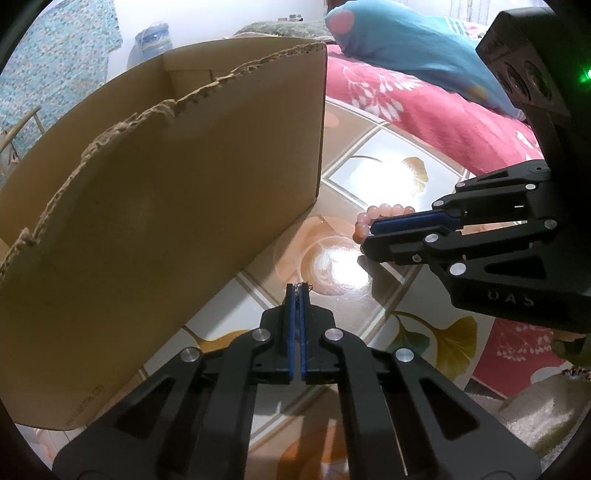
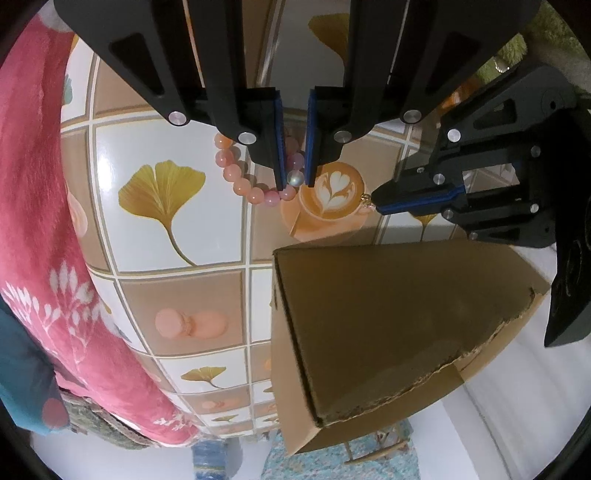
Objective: Organize jewelry
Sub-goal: 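Close the right gripper on the pink bead bracelet while the left gripper closes on the gold earring, then lift and carry the bracelet and earring over the box with both grippers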
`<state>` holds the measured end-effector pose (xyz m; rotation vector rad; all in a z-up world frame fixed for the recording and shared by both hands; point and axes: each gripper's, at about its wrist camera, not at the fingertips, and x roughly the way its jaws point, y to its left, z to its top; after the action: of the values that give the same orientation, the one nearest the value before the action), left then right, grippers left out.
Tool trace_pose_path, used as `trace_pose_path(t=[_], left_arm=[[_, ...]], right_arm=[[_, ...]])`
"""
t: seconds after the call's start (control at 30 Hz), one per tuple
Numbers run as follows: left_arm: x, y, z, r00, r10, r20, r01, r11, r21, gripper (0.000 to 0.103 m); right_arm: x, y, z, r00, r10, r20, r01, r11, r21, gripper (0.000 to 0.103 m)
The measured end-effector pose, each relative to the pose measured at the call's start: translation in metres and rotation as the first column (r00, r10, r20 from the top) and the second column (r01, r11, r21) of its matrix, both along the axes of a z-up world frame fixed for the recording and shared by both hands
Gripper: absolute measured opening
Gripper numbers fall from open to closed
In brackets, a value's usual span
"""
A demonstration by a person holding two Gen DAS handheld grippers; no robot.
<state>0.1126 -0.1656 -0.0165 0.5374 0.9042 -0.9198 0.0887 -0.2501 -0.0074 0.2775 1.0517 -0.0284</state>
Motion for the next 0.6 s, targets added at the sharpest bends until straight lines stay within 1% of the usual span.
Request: trace_pose_path(t=[0.13, 0.23, 0.3, 0.33, 0.4, 0.53, 0.57, 0.6], left_arm=[[0.001, 0.001, 0.0, 1.0, 0.015, -0.012, -0.015, 1.0, -0.002, 0.001], [0.002, 0.001, 0.001, 1.0, 0.024, -0.017, -0.024, 1.0, 0.002, 0.001], [0.002, 0.004, 0.001, 0.999, 0.034, -0.023, -0.034, 0.999, -0.002, 0.001], [0.003, 0.004, 0.001, 0.999, 0.036, -0.025, -0.036, 0.999, -0.004, 0.001], [0.004, 0.006, 0.001, 0.998, 0.046, -0.032, -0.046, 0.999, -0.009, 0.001], [0.005, 0.01, 0.002, 0.998, 0.055, -0.039, -0.056, 0.998, -0.015, 0.001], [0.005, 0.011, 0.002, 0.997, 0.058, -0.041, -0.059, 0.998, -0.017, 0.001], [0.005, 0.012, 0.002, 0.997, 0.06, -0.042, -0.061, 0.998, -0.019, 0.001]], right_arm=[[0.001, -0.002, 0.0, 1.0, 0.004, -0.007, -0.004, 1.0, 0.006, 0.01], [0.001, -0.004, -0.001, 1.0, -0.001, -0.012, 0.001, 1.0, 0.027, 0.012], [0.003, -0.004, -0.001, 1.0, 0.012, -0.017, -0.011, 0.999, 0.045, 0.019], [0.004, -0.004, 0.0, 1.0, 0.014, -0.02, -0.013, 0.999, 0.046, 0.019], [0.005, -0.003, 0.0, 1.0, 0.018, -0.022, -0.017, 0.999, 0.034, 0.019], [0.005, 0.007, 0.0, 0.999, 0.031, -0.024, -0.032, 0.999, -0.034, 0.019], [0.005, 0.009, 0.0, 0.999, 0.032, -0.027, -0.033, 0.998, -0.054, 0.018], [0.005, 0.01, 0.0, 0.999, 0.03, -0.029, -0.032, 0.997, -0.07, 0.014]])
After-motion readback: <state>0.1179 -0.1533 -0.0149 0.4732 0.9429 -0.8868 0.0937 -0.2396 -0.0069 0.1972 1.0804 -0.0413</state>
